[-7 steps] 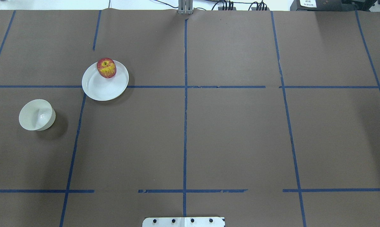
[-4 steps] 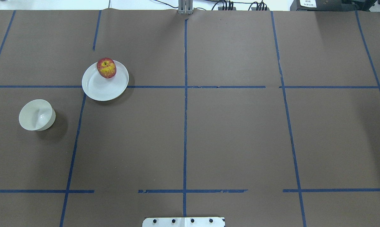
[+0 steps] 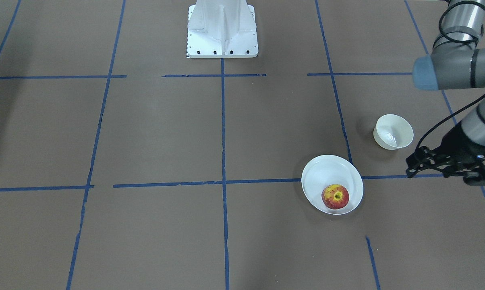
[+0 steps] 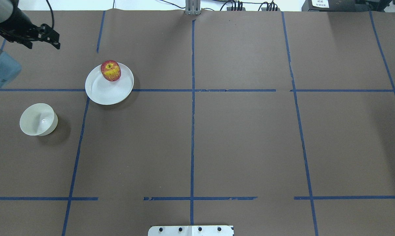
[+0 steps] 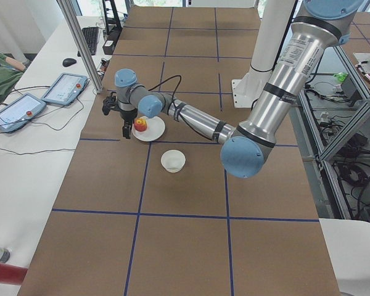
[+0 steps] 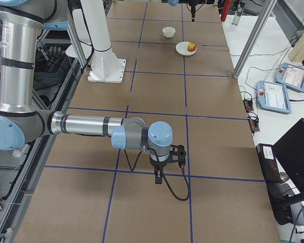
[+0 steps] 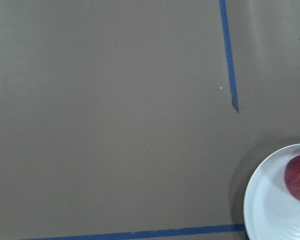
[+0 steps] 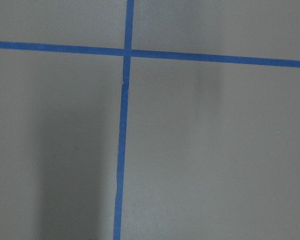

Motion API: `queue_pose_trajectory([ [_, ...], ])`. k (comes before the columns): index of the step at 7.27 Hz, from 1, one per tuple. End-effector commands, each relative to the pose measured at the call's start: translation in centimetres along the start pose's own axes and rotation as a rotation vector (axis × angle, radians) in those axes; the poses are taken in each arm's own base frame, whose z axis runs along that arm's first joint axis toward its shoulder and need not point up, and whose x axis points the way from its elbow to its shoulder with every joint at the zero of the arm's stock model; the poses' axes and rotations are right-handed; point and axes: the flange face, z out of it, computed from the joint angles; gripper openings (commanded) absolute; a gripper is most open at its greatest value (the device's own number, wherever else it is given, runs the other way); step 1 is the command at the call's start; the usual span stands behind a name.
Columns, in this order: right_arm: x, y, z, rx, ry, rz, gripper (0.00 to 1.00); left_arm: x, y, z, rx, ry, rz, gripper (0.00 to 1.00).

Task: Move apple from plate to bowl
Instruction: 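Move the left gripper over the red apple on the white plate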

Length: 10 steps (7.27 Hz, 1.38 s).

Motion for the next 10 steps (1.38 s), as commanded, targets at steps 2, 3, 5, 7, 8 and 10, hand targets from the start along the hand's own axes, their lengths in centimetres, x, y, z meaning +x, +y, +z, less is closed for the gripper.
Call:
queue_pose_trajectory([
  [2, 0.0, 0.0, 0.0, 0.000, 0.000, 0.000, 1.00, 10.7, -0.1, 5.4, -0.001, -0.043, -0.112, 1.00],
  [3, 0.0, 0.0, 0.0, -0.001, 0.000, 0.001, 1.00, 12.3, -0.1, 6.8, -0.017, -0.051, -0.132, 1.00],
  [5, 0.0, 0.0, 0.0, -0.001, 0.000, 0.001, 1.00, 13.2, 0.1, 9.5, 0.009, -0.033, -0.154, 1.00],
  [7, 0.0, 0.0, 0.0, -0.001, 0.000, 0.001, 1.00, 13.6, 0.6, 10.7, 0.003, -0.037, -0.163, 1.00],
  [8, 0.0, 0.1, 0.0, -0.002, 0.000, 0.002, 1.00, 14.0, 1.2, 11.5, -0.011, -0.042, -0.164, 1.00],
  [10, 0.0, 0.0, 0.0, -0.001, 0.000, 0.001, 1.00, 13.8, 1.6, 13.4, -0.011, -0.028, -0.148, 1.00],
])
